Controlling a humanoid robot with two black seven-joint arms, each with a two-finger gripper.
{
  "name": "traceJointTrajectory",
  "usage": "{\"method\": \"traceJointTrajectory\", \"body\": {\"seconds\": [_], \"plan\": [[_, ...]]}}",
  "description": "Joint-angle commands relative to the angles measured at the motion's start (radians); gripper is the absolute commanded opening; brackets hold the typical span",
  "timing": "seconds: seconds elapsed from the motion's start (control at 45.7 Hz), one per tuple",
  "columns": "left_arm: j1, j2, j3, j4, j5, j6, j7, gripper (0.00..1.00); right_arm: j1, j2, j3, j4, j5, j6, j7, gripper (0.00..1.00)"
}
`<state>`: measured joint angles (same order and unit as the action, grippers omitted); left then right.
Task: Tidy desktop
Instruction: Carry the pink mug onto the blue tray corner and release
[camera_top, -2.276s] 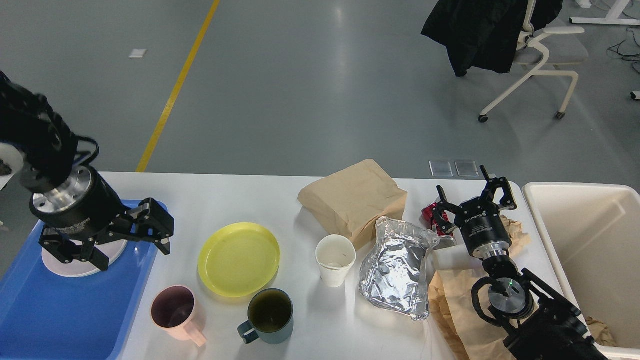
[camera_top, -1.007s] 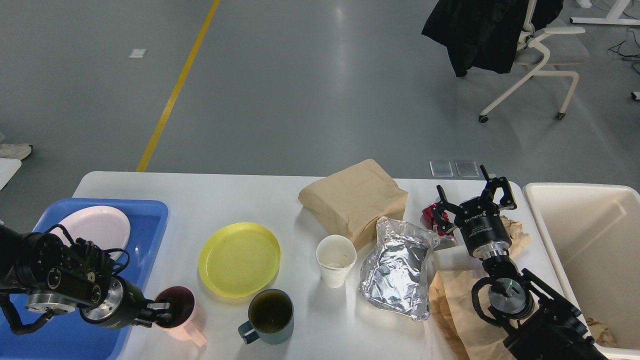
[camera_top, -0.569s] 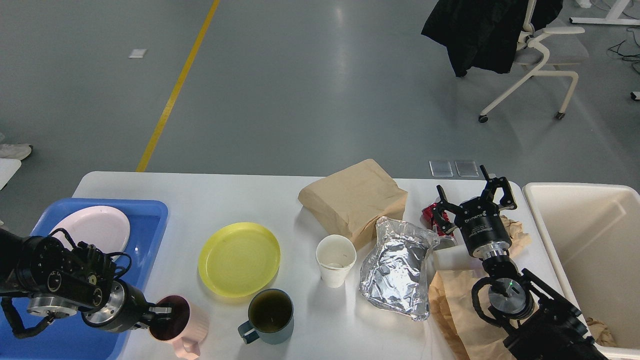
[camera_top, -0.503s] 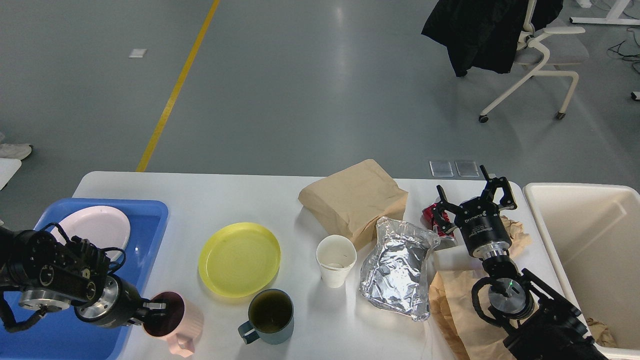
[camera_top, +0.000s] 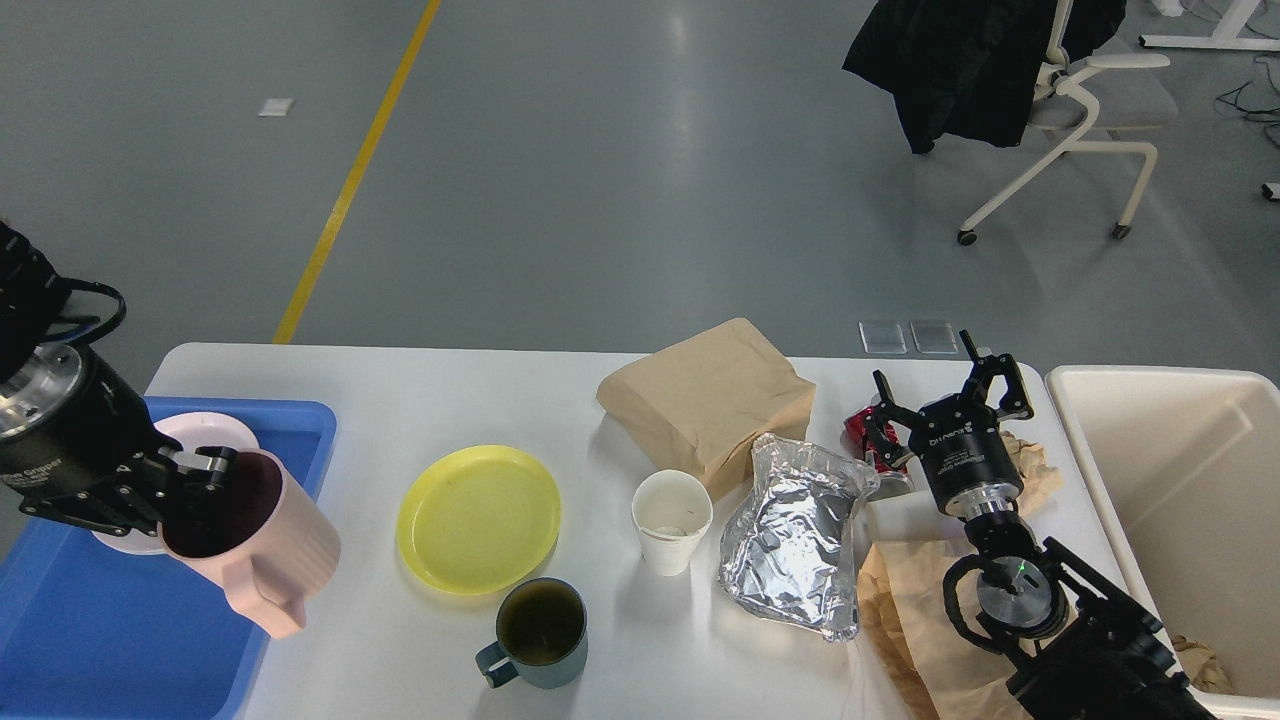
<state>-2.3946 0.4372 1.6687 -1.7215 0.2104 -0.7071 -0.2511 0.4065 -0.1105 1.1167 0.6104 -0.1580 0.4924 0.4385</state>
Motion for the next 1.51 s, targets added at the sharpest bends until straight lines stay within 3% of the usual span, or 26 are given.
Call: {"method": "traceJointTrajectory", "body": {"seconds": [0.0, 0.175, 0.285, 0.503, 0.722, 0.919, 1.051, 1.204, 1.488], "plan": [[-0.13, -0.021, 0.049, -0.041, -0.005, -0.055, -0.002, 0.0, 0.0, 0.0, 0.0, 0.0, 0.0, 0.0, 0.0, 1.0], [-0.152, -0.017, 0.123, -0.029, 0.006, -0.052, -0.01, 0.0, 0.0, 0.0, 0.0, 0.0, 0.0, 0.0, 0.0, 1.0], [-0.114, 0.084, 0.19, 0.052, 0.058, -0.034, -0.016, 0.0, 0.0, 0.0, 0.0, 0.0, 0.0, 0.0, 0.0, 1.0], [0.167, 0.409, 0.125, 0.345, 0.253, -0.02, -0.022, 0.0, 0.0, 0.0, 0.0, 0.0, 0.0, 0.0, 0.0, 1.0], [0.596, 0.609, -0.237, 0.693, 0.409, -0.022, -0.023, 0.0, 0.002, 0.0, 0.0, 0.0, 0.0, 0.0, 0.0, 1.0], [1.044, 0.604, -0.605, 0.979, 0.446, -0.019, -0.071, 0.0, 0.0, 0.0, 0.0, 0.002, 0.0, 0.0, 0.0, 1.0], [1.235, 0.526, -0.733, 1.138, 0.449, -0.003, -0.099, 0.0, 0.0, 0.0, 0.0, 0.0, 0.0, 0.0, 0.0, 1.0], [1.344, 0.46, -0.791, 1.22, 0.443, 0.043, -0.102, 0.0, 0.0, 0.0, 0.0, 0.002, 0.0, 0.0, 0.0, 1.0], [1.402, 0.436, -0.796, 1.252, 0.44, 0.058, -0.142, 0.0, 0.0, 0.0, 0.0, 0.0, 0.0, 0.0, 0.0, 1.0]]}}
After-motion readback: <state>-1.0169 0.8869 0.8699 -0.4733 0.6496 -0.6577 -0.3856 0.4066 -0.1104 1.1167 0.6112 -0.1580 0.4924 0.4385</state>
